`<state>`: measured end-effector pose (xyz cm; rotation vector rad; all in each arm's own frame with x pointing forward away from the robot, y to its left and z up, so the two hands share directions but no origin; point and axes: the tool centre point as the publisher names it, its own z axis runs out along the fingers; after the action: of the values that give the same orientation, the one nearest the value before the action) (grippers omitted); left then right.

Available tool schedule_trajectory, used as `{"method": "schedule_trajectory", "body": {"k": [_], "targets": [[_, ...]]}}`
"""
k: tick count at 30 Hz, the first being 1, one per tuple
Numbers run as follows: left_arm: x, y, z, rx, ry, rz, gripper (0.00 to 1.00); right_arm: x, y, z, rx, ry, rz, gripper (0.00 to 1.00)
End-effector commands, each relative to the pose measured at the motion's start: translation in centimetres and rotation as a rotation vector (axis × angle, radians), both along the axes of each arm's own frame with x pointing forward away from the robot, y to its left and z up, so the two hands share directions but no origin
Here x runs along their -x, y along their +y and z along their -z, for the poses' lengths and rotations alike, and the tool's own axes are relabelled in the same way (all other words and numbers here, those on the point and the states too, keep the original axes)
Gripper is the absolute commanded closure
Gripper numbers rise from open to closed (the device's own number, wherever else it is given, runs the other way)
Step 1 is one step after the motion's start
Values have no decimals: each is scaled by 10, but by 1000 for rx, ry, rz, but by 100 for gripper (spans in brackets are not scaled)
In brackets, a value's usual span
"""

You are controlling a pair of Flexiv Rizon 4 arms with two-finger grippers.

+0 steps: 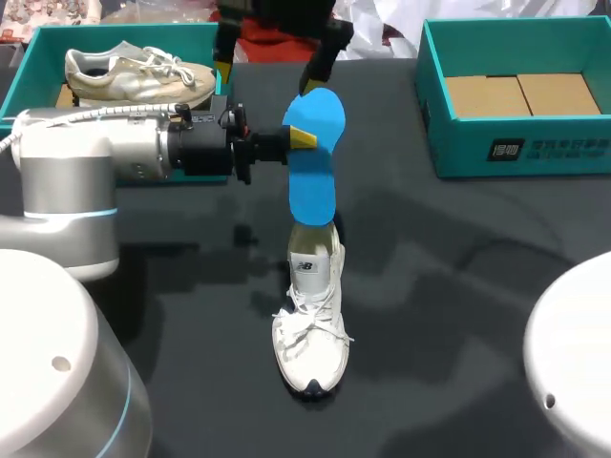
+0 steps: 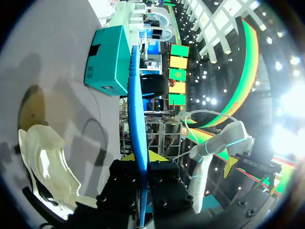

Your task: Take the shoe out of the shoebox, open the shoe tongue, remove and reinsert the insole, then place the shoe into the shoebox

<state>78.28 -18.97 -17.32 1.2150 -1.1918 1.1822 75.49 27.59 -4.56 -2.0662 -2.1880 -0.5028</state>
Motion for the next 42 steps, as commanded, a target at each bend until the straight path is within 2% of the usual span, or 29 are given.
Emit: {"method": "schedule_trajectory", "body": {"k": [1,10,17,22,28,35,40,42], "targets": [[0,0,0,-2,0,1,100,-2,10,0,197,0,32,0],[0,0,0,-2,0,1,100,6,-1,-1,202,16,31,0],[0,0,0,-2,0,1,100,12,-23,0,202,22,30,0],[0,0,0,-2,0,1,100,14,-48,6,174,41,58,0],[0,0,0,-2,0,1,100,13,-79,18,20,76,88,0],[0,0,0,-2,0,1,100,22,-111,19,-209,67,111,0],[0,0,0,-2,0,1,100,28,-124,19,-385,77,118,0],[0,0,0,-2,0,1,100,28,-127,21,-417,86,124,0]]}}
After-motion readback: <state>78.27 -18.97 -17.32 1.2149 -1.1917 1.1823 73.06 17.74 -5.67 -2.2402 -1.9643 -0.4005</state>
